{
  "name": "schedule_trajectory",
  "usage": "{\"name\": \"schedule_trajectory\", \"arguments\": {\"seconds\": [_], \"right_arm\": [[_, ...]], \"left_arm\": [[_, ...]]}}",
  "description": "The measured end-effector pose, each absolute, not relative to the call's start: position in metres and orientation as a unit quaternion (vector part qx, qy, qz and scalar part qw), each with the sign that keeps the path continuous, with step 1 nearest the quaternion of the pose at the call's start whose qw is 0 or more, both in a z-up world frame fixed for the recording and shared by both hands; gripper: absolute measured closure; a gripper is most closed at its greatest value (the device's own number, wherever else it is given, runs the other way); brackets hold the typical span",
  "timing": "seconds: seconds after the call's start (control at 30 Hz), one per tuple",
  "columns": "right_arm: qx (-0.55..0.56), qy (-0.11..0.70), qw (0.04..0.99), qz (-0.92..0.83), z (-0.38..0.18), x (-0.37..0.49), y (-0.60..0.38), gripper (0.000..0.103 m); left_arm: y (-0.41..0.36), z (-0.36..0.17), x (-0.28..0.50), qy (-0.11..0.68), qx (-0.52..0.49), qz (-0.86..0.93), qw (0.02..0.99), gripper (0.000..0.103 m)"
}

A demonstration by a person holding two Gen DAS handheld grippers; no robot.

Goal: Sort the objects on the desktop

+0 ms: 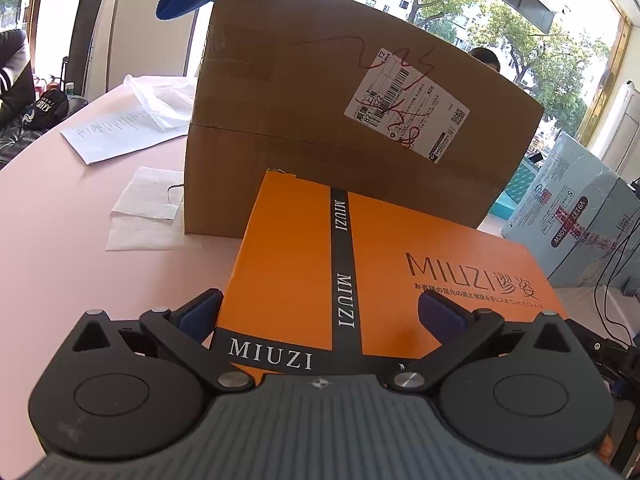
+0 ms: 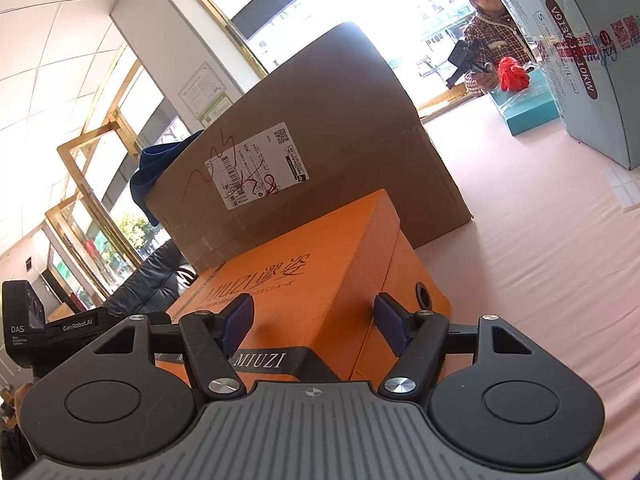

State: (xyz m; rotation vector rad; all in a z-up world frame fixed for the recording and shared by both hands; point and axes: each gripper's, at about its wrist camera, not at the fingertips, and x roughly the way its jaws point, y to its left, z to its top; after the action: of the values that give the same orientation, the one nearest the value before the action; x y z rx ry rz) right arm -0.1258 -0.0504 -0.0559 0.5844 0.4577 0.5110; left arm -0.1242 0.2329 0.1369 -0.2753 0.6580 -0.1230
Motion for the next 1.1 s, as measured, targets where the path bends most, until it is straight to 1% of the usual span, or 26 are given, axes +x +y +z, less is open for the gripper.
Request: {"name": "schedule_trajectory", "arguments": {"seconds": [0.2, 0.4, 0.57, 0.73, 0.8, 0.87, 0.93, 1.1], "right_arm": [[0.265, 0.206, 0.913, 0.234, -0.049, -0.132, -0.052, 0.038], [0.258, 0.236, 0.907, 0.235, -0.058, -0.124, -0.046, 0.038], [0.26, 0.229, 0.907, 0.241, -0.06, -0.125, -0.045, 0.038], [0.262, 0.221, 0.906, 0.247, -0.062, -0.125, -0.044, 0.038], [0.263, 0.218, 0.906, 0.249, -0.063, -0.125, -0.043, 0.038], [0.261, 0.217, 0.906, 0.252, -0.062, -0.126, -0.046, 0.038], [0.262, 0.222, 0.905, 0.252, -0.064, -0.124, -0.046, 0.038], [0.27, 0.251, 0.896, 0.247, -0.074, -0.115, -0.044, 0.037]], "left_arm": [[0.231, 0.135, -0.13, 0.325, -0.13, -0.066, 0.934, 0.0], [0.241, 0.134, -0.136, 0.321, -0.152, -0.07, 0.932, 0.001], [0.247, 0.147, -0.148, 0.289, -0.149, -0.075, 0.943, 0.001], [0.252, 0.153, -0.153, 0.267, -0.125, -0.038, 0.955, 0.001], [0.256, 0.148, -0.151, 0.272, -0.118, -0.02, 0.955, 0.001], [0.262, 0.138, -0.145, 0.292, -0.124, -0.013, 0.948, 0.001], [0.268, 0.126, -0.139, 0.316, -0.14, -0.023, 0.938, 0.001], [0.277, 0.11, -0.133, 0.334, -0.191, -0.066, 0.921, 0.0]]}}
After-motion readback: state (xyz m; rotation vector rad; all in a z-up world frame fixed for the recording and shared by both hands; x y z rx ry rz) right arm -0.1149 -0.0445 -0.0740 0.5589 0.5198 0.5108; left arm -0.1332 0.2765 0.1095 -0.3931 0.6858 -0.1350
